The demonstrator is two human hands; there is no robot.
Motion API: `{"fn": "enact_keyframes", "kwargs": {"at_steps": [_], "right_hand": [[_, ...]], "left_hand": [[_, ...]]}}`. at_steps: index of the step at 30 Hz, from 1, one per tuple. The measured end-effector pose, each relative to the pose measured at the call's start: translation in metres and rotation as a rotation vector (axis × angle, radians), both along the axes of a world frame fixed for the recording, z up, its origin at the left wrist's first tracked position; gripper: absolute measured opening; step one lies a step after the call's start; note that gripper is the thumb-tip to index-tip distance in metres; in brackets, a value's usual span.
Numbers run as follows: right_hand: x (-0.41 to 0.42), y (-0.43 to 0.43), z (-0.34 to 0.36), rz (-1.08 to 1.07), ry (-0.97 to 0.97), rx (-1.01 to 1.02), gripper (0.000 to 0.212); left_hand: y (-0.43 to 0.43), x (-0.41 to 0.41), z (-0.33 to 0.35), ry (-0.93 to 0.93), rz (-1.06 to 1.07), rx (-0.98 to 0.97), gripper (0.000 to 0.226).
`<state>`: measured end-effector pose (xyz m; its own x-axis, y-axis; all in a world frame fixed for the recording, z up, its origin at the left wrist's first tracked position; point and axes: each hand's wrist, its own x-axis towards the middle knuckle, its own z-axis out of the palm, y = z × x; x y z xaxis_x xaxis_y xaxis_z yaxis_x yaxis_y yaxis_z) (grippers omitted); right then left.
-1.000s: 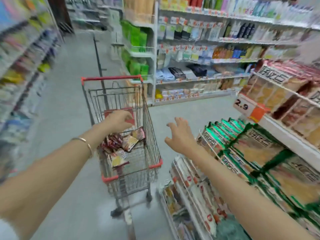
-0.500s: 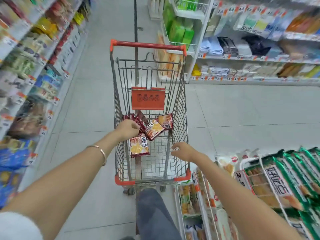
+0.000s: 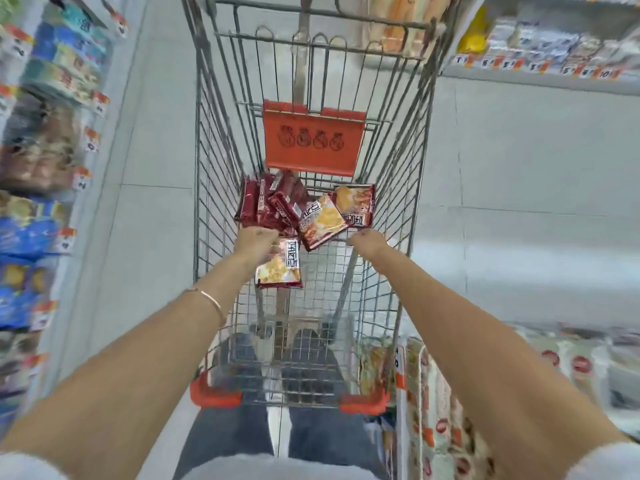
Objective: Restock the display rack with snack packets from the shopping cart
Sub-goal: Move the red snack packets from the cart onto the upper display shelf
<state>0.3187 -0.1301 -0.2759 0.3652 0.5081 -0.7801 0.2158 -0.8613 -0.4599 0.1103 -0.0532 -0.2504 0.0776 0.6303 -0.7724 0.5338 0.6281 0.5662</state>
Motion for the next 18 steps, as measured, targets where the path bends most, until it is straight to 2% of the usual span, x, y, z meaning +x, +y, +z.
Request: {"fn": "enact_keyframes", "kwargs": {"at_steps": [2,7,9,11,15,18], "right_hand": [[0.005,0.022,-0.021,0.027,-0.019,-0.023,0.026],[0.012,0.072,-0.076,0.193,-0.085,-0.080,0.041],[0.016,0.086,-0.097,0.245,-0.139,-0.098,0.032],[0.016,0.092,-0.109,0.257,-0.191,-0.135,0.021],[0.000,0.098,-0.139,0.381,-0.257,-0.232,0.051],[-0.010,0.090,-0.163,0.346,-0.353,-0.213,0.050]], "left_hand": [[0.008,0.003,-0.016,0.022,0.035,-0.021,0.012],[0.018,0.006,-0.056,0.035,0.105,-0.025,0.012],[0.013,0.004,-0.068,0.038,0.142,-0.069,0.008],[0.003,-0.001,-0.076,0.036,0.172,-0.158,0.016],[-0.003,-0.015,-0.085,0.055,0.202,-0.222,0.012],[0.000,-0.024,-0.085,0.062,0.246,-0.230,0.013]]}}
